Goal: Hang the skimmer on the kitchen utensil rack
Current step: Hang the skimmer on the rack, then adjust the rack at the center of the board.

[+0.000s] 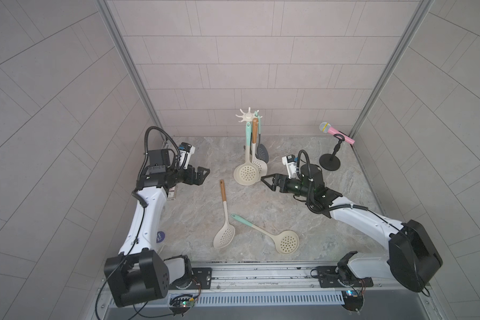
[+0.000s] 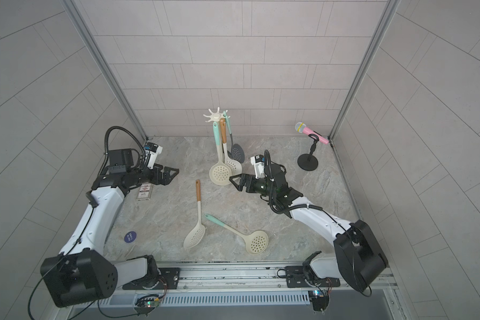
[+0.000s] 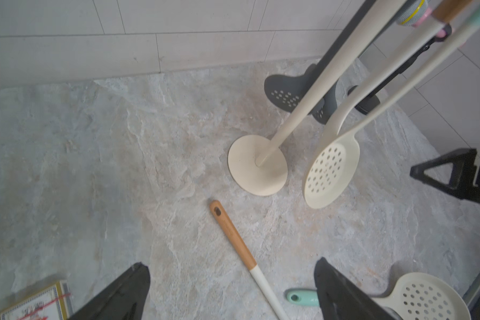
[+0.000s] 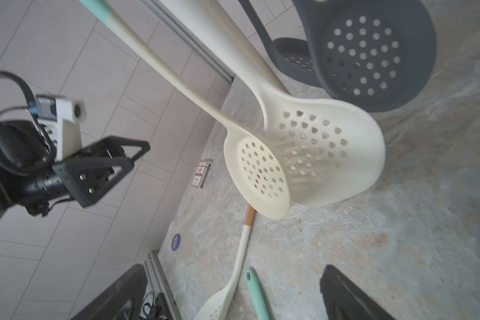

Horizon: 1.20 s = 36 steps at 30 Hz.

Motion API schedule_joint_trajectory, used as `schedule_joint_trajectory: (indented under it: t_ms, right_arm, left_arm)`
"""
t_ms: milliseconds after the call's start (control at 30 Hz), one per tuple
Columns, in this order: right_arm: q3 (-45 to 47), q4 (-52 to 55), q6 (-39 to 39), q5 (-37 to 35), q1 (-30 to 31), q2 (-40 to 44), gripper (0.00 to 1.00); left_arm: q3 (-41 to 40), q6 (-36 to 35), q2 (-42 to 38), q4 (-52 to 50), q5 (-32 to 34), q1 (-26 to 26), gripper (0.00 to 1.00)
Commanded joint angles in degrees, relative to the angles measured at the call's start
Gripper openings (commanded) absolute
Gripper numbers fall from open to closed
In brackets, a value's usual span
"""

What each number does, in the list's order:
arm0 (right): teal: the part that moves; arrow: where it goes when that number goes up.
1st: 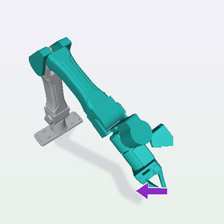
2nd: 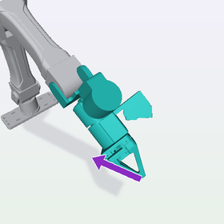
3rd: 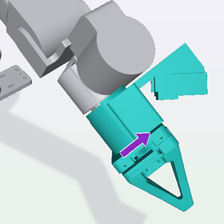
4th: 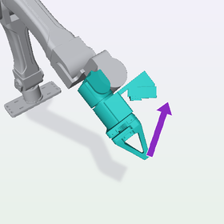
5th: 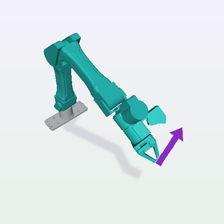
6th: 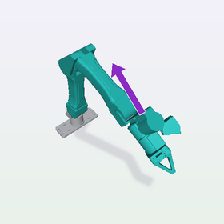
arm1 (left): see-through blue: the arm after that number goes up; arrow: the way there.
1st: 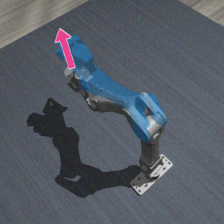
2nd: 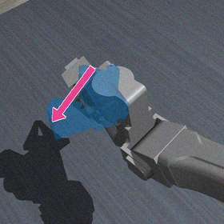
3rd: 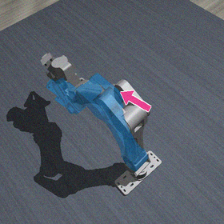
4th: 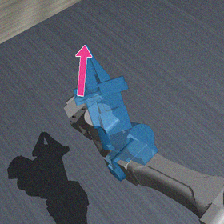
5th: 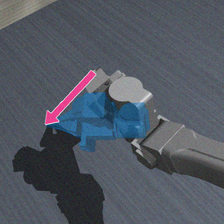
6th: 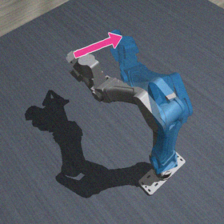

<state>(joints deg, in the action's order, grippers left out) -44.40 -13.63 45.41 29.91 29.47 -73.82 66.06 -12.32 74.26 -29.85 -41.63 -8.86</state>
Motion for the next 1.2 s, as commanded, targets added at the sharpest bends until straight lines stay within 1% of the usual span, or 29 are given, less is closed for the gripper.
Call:
schedule_joint_trajectory:
  t_ms: [0,33,100,167,233,267,300,367,567,700,833,967,1067,1167]
  right_arm:
    - [1.78,8.02,-3.91,-2.44,-0.74,3.98,1.0]
    - [2.26,8.59,-4.15,-2.57,-1.11,4.94,1.0]
    - [3.15,9.5,-4.29,-2.89,-1.82,6.7,1.0]
    - [3.86,10.17,-4.45,-3.33,-2.5,8.47,1.0]
    - [4.02,11.38,-4.73,-3.55,-3.05,9.75,1.0]
    - [3.84,12.06,-5.05,-3.8,-3.3,10.38,1.0]
    - [3.72,12.87,-5.43,-4.06,-3.37,10.89,1.0]
    - [3.62,14.23,-5.97,-4.98,-3.66,12.12,1.0]
    - [4.85,15.22,-5.68,-6.87,-4.76,15.53,1.0]
    - [4.85,17.3,-6.3,-8.32,-5.35,17.12,1.0]
    - [5.01,18.42,-6.36,-9.32,-5.81,18.13,1.0]
    - [5.11,19.5,-6.38,-10.0,-6.02,18.72,1.0]
    - [4.96,20.05,-6.41,-10.56,-6.19,19.08,1.0]
    - [4.61,20.39,-6.46,-10.7,-6.28,19.04,1.0]
  left_arm:
    - [5.14,3.82,5.68,4.26,-4.2,2.61,1.0]
    - [5.95,3.92,6.82,5.57,-3.53,4.07,1.0]
    - [6.01,2.73,7.8,8.59,-0.06,7.88,1.0]
    - [6.01,-2.27,8.14,9.75,4.98,13.23,1.0]
    - [5.88,-7.08,8.5,10.25,8.53,17.62,1.0]
    - [5.75,-7.87,8.93,11.39,9.82,19.09,1.0]
    - [5.79,-7.39,9.55,12.73,10.41,19.62,1.0]
    - [6.93,-4.78,11.58,15.64,10.08,19.68,1.0]
    - [10.64,-0.54,17.31,21.55,8.86,19.67,0.99]
    - [14.33,-0.61,20.26,21.98,8.12,20.47,0.98]
    - [17.66,0.83,23.3,22.63,4.74,20.66,0.98]
    - [16.23,3.06,23.35,25.61,0.31,20.72,0.98]
    - [13.92,3.57,22.54,28.81,-0.46,21.16,0.98]
    - [13.63,3.95,22.6,30.38,-0.89,21.51,0.98]
